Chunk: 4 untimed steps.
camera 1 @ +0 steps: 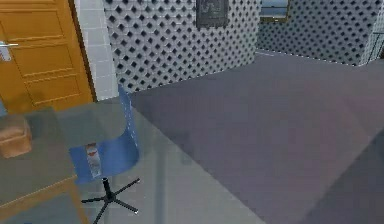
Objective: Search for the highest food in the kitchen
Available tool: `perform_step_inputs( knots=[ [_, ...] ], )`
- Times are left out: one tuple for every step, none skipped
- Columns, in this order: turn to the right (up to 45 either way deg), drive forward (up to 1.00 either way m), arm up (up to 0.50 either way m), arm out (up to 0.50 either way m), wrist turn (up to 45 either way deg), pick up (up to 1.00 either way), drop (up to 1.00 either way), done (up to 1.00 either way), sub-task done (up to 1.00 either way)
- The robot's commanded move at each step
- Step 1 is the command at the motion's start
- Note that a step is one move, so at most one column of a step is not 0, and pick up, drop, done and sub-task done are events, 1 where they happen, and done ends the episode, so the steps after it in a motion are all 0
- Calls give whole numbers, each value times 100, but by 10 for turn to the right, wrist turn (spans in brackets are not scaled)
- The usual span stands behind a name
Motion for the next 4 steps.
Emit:
perform_step_inputs(
  knots=[
    [-450,0,0,0,0,0,0,0,0],
    [450,0,0,0,0,0,0,0,0],
    [120,0,0,0,0,0,0,0,0],
    [0,25,0,0,0,0,0,0,0]
  ],
)
